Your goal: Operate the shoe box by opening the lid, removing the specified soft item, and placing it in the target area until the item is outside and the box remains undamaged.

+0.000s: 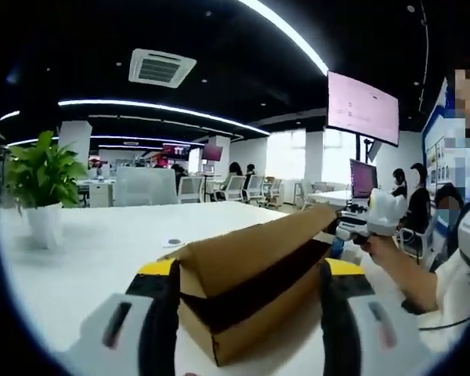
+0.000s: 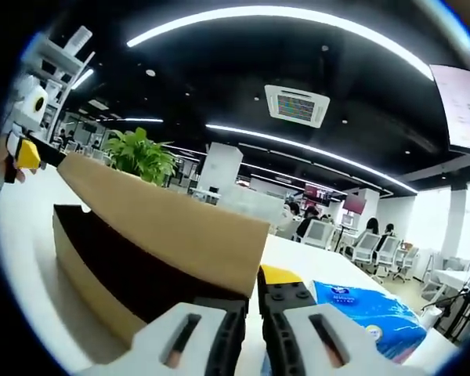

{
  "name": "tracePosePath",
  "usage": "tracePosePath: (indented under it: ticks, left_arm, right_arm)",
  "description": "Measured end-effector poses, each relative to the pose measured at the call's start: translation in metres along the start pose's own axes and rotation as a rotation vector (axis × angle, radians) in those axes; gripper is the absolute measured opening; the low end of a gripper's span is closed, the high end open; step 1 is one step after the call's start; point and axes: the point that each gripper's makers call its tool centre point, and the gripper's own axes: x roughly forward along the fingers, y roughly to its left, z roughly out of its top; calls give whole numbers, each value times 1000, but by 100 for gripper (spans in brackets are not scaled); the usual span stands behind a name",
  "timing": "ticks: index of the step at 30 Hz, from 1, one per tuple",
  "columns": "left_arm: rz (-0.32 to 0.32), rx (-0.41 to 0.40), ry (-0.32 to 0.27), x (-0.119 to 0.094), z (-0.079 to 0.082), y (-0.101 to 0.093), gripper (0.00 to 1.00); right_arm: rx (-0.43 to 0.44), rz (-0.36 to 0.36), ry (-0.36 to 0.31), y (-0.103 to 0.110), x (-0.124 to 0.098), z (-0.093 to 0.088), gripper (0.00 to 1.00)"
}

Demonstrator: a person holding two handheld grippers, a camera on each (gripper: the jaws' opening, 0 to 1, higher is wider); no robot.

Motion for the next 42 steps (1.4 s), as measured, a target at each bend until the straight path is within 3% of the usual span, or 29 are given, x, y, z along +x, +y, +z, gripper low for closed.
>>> tracePosePath:
  ticks: [3,7,11,14,21,26,31,37,40,42]
  left_arm:
    - [9,-21,10,0,1,3,71]
    - [28,13,33,0,-2,1,71]
    - [42,-19,51,3,-8,8,68]
    - [77,-15,60,2,-11,14,60]
    - [101,-65,46,1,-12,24,48]
    - [107,-65,51,1,-15,24,48]
    - [123,-81,47,0,-16,26,48]
    - [123,-107,28,0,-10,28,47]
    - [123,-111,25,1,-9,28,47]
    - [126,-107,31,1,-9,27,47]
  right_arm:
    - [-2,8,-5,2,-2,0,2]
    - [-3,19,-3,4,-4,-1,2]
    - [9,15,-2,4,-4,-1,2]
    - [-1,17,-2,4,-5,-1,2]
    - [-1,24,-1,4,-5,-3,2]
    - [-8,31,3,5,-4,-5,3]
    - [-41,81,6,10,-6,-6,5]
    - [114,211,38,14,-8,2,11]
    - [135,223,36,14,-9,2,15]
    - [138,268,43,24,-10,1,23]
